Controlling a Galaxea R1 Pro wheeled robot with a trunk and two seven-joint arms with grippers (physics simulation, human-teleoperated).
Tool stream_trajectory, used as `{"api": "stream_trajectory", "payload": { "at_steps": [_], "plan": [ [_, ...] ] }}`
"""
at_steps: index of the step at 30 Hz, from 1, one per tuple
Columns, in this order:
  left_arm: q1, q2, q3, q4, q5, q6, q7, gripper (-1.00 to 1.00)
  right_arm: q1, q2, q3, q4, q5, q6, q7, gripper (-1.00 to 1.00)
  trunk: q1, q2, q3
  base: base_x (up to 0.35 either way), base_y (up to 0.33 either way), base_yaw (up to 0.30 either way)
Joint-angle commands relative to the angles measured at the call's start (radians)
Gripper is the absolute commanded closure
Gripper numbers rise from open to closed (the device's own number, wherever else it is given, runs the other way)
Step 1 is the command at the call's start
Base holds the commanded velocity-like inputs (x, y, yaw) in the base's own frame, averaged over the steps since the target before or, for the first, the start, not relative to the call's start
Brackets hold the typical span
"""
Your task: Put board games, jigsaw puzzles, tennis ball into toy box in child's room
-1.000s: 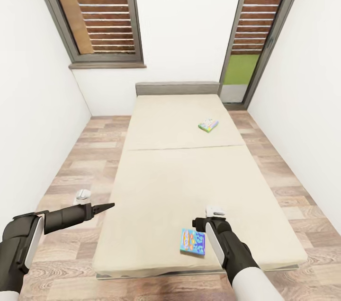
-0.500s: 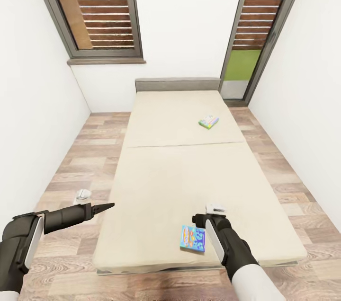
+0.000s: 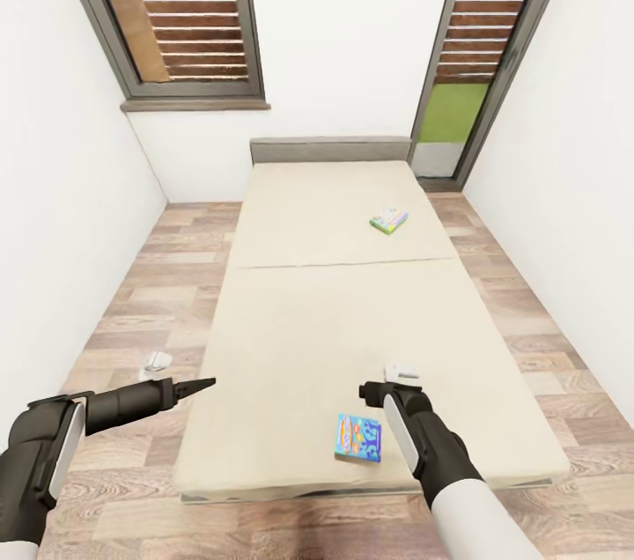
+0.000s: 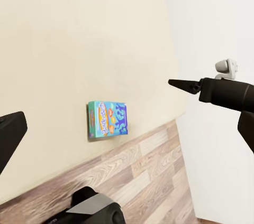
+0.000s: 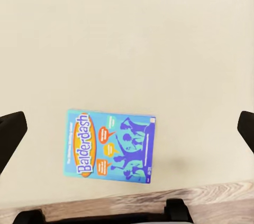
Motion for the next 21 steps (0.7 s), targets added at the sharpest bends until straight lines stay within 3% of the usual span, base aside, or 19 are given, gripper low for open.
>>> {"api": "stream_trajectory", "payload": {
  "at_steps": [1,15,21],
  "plan": [
    [-0.001,0.001,0.003,0.0,0.001,0.01,-0.003,-1.0,-0.001,0.002,0.004,-0.001,-0.01,0.003,-0.01,-1.0,0.0,-0.002,-0.003,0.0,0.0,0.0],
    [-0.001,0.004,0.008,0.0,0.002,0.01,-0.005,-1.0,-0.001,0.005,0.008,0.013,-0.009,0.001,-0.012,-1.0,0.0,-0.002,-0.026,0.006,0.0,0.0],
    [-0.001,0.003,0.01,-0.001,0.002,0.011,-0.004,-1.0,-0.001,0.005,0.009,0.014,-0.009,0.001,-0.013,-1.0,0.0,-0.002,-0.036,0.175,0.039,0.0]
  ]
}}
